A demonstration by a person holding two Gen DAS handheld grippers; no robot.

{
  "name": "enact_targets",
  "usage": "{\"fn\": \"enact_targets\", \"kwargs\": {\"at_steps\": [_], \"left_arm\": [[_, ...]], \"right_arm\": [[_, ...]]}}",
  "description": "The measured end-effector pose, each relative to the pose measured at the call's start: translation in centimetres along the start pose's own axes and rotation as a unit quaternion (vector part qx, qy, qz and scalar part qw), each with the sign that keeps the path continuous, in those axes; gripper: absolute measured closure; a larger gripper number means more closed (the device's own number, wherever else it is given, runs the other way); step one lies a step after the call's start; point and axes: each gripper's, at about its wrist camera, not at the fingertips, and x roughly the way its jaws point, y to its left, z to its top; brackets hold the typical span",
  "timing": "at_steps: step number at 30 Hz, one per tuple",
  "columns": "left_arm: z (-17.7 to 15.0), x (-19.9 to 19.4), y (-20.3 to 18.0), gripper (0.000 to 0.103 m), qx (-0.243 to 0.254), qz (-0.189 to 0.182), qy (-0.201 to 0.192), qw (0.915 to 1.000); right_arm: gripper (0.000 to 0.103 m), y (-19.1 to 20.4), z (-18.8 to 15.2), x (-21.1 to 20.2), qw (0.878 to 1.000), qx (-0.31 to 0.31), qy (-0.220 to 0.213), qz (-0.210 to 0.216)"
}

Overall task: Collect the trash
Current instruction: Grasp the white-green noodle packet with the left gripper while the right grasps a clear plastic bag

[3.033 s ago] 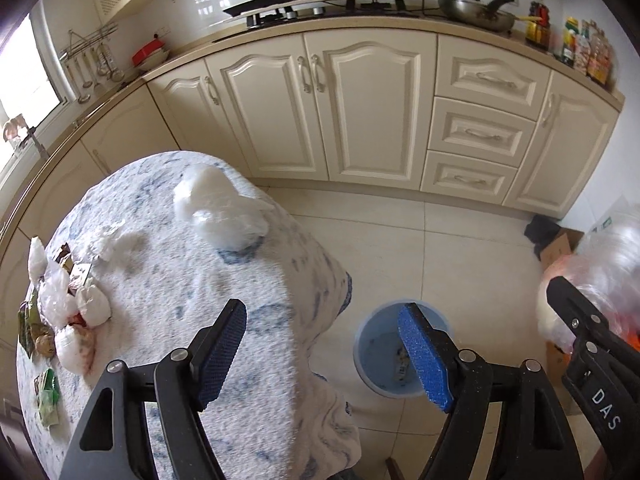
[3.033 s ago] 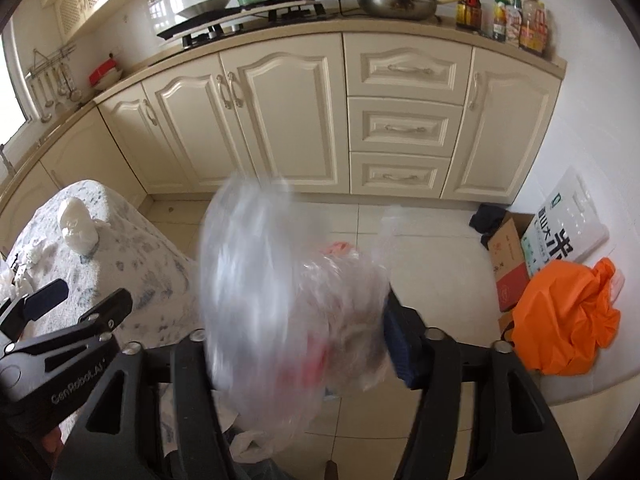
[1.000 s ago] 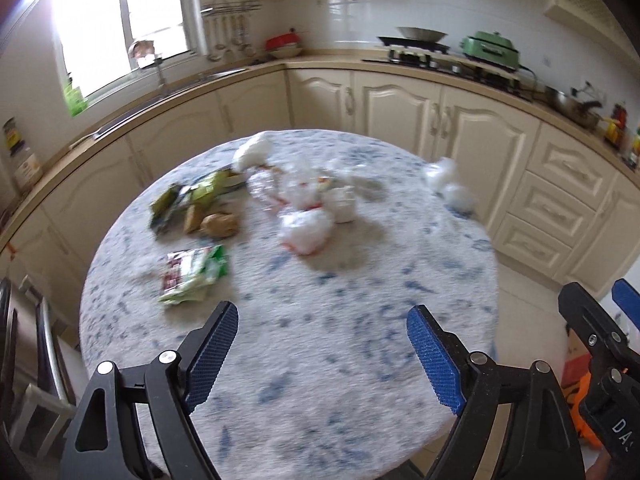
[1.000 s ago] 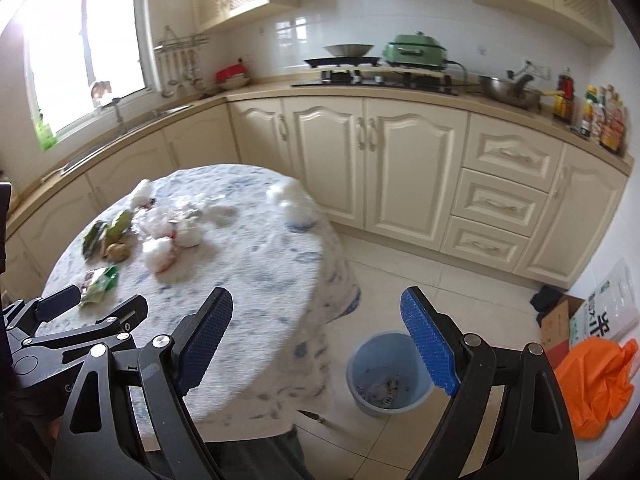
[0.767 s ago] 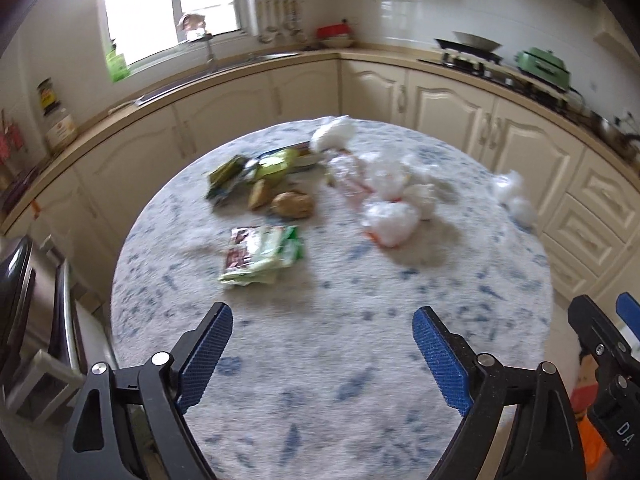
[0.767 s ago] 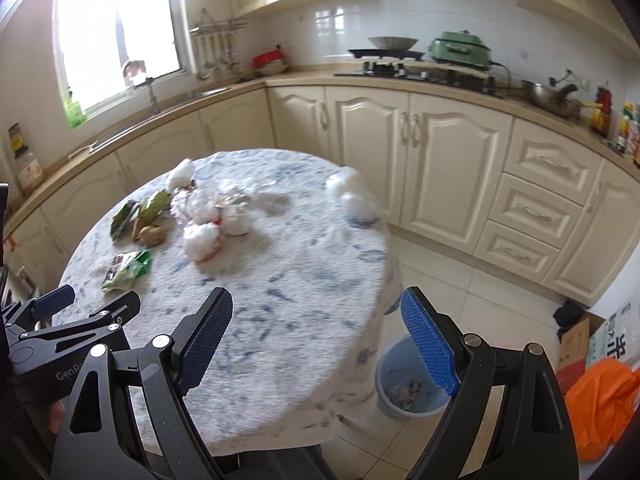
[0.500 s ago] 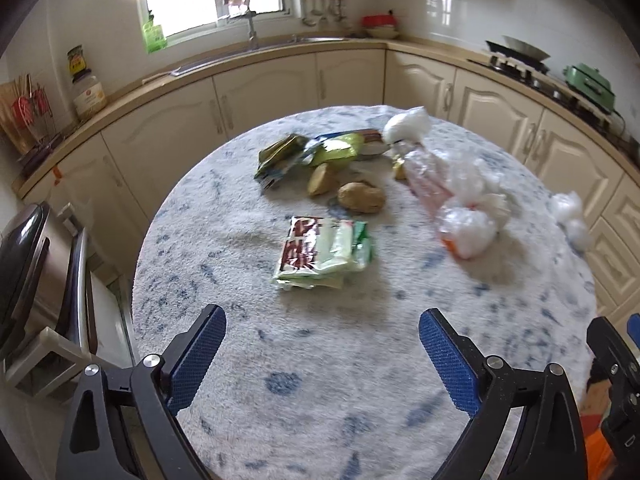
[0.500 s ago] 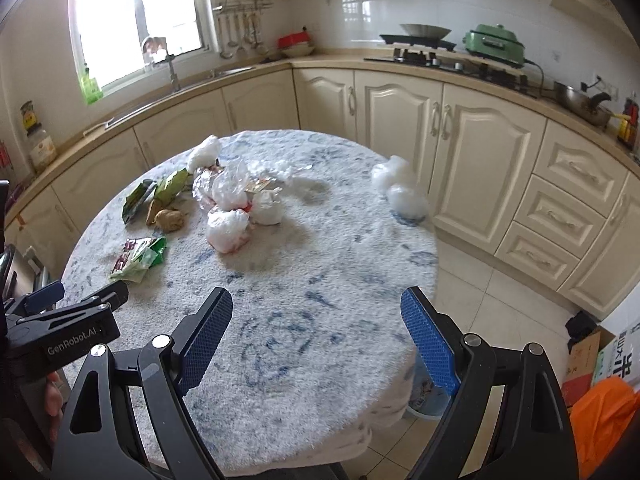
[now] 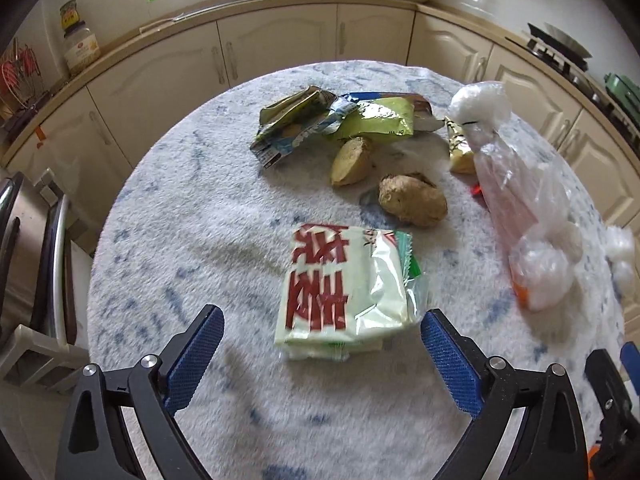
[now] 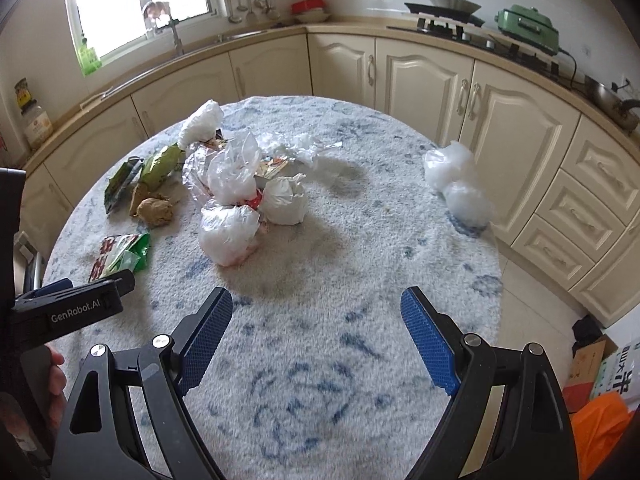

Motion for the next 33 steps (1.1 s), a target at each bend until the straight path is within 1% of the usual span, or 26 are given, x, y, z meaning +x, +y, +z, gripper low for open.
{"fn": "enact_targets", "kwargs": {"at_steps": [2, 3, 5, 7, 8, 9, 13, 18, 22, 27, 28, 33], "left_arm": [[0.9, 1.4, -0.1, 0.005, -0.004, -0.006, 0.009, 0.9999], [1.0, 1.8, -0.2, 0.001, -0.003, -0.001, 0.007, 1.0000], [1.5, 2.6, -0.2, 0.001, -0.001, 0.007, -0.008, 0.9999], [1.5, 3.1, -0.2, 0.005, -0.003, 0.004, -0.025, 0.9997], [1.5, 3.1, -0.2, 0.016, 0.001, 0.003, -0.036, 0.9993], [1.5, 2.9, -0.3, 0.031, 0.010, -0.004, -0.048, 0.9988], [1.5, 3.0, -0.2, 0.033, 0.017, -0.010, -0.046, 0.9988], [0.5, 2.2, 1.1, 0.036, 0.001, -0.014, -0.040, 0.9991], [0.1, 0.9, 1.5, 0.038, -0.003, -0.015, -0.040, 0.9991], [-0.6, 0.3, 2.6, 0.039, 0.001, -0.015, -0.047, 0.9988], [-1.1, -0.4, 2.5, 0.039, 0.003, -0.015, -0.049, 0.9987], [-1.9, -0.9, 2.9, 0.039, 0.014, -0.008, -0.059, 0.9981]], "right_arm": [[0.015, -0.2, 0.3, 0.6, 1.000, 0.002, 0.006, -0.001], [0.015, -0.2, 0.3, 0.9, 1.000, 0.002, 0.010, -0.002], [0.015, -0.2, 0.4, 1.4, 1.000, 0.002, 0.015, -0.004], [0.015, -0.3, 0.4, 1.7, 1.000, 0.002, 0.020, -0.006], [0.015, -0.4, 0.4, 1.9, 1.000, 0.002, 0.023, -0.007], [0.015, -0.4, 0.4, 2.1, 1.000, 0.003, 0.025, -0.008], [0.015, -0.5, 0.2, 1.7, 1.000, 0.002, 0.024, -0.007], [0.015, 0.1, 0.1, 0.1, 1.000, -0.008, 0.005, 0.003], [0.015, 1.1, 0.8, -0.2, 1.000, -0.019, -0.001, 0.017], [0.015, 3.3, 1.8, 0.6, 0.999, -0.039, 0.002, 0.033], [0.015, 3.7, 1.9, 1.0, 0.998, -0.042, 0.006, 0.036], [0.017, 5.7, 2.8, 3.6, 0.997, -0.056, 0.030, 0.046]]}}
